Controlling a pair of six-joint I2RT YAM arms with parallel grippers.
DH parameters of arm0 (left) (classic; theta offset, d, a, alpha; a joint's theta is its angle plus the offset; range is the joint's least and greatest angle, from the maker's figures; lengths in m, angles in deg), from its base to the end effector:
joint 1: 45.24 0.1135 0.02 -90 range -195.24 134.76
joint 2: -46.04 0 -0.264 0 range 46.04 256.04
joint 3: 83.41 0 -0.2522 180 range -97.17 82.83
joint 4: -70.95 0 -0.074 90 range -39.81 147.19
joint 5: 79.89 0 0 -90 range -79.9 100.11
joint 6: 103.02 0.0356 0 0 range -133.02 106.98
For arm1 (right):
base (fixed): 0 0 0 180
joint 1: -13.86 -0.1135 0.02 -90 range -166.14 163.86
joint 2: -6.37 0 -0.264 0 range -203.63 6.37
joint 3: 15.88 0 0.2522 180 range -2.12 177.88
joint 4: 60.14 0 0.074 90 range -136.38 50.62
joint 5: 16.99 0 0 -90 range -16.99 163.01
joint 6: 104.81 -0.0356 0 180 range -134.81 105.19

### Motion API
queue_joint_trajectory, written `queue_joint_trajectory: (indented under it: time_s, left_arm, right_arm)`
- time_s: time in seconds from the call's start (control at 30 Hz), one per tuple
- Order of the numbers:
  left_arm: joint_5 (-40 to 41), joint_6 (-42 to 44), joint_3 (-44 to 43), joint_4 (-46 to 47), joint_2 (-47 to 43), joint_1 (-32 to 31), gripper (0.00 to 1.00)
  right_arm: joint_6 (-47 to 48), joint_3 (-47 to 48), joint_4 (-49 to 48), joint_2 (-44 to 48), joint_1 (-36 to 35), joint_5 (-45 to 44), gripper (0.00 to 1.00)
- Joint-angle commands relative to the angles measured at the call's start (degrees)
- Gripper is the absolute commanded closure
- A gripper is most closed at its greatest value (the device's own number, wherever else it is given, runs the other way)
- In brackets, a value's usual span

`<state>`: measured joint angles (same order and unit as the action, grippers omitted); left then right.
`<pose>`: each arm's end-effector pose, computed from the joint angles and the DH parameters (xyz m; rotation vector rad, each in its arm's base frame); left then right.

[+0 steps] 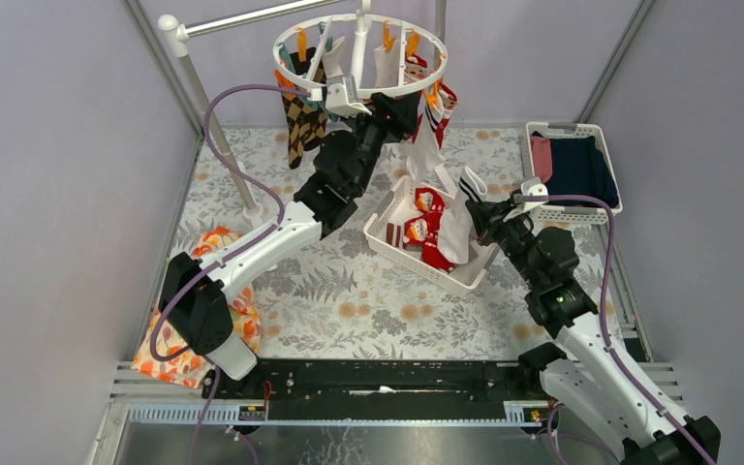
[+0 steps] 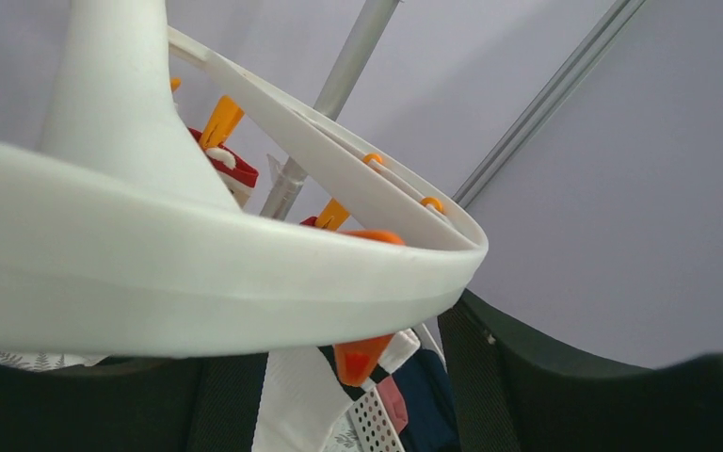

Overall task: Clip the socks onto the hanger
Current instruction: Open the clamp at the hanger.

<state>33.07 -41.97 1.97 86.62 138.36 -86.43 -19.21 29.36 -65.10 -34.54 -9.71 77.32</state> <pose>0.2983 -0.2426 0.4203 -0.2184 1.3064 -0.7963 0.1639 0.0744 0.3231 -0.2991 1.3928 0.4567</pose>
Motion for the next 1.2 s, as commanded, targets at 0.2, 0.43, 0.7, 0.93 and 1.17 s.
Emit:
queue_joint_trajectory:
  time_s: [0.2,0.43,0.7,0.93,1.17]
  left_arm:
    - [-1.64,-0.25,-3.12,0.31,2.81,1.46,0.38]
    - [-1.77,-1.59,-3.08,1.51,3.68,1.64,0.38]
    - [-0.67,-1.45,-0.33,4.58,1.23,1.64,0.35]
    - [1.27,-1.24,1.43,5.78,-0.26,1.64,0.35]
    - [1.5,-1.6,1.31,6.49,-0.03,1.64,0.39]
  right_arm:
    - [-0.56,-0.04,-3.43,0.97,0.36,1.57,1.0]
    - [-0.59,-0.24,-3.65,0.92,0.3,1.66,1.0]
    - [-0.65,-0.35,-3.78,1.07,0.28,1.75,1.0]
    - [-0.73,-0.4,-3.93,0.98,0.28,1.99,1.0]
    - [-0.77,-0.51,-4.09,0.93,0.28,2.1,1.0]
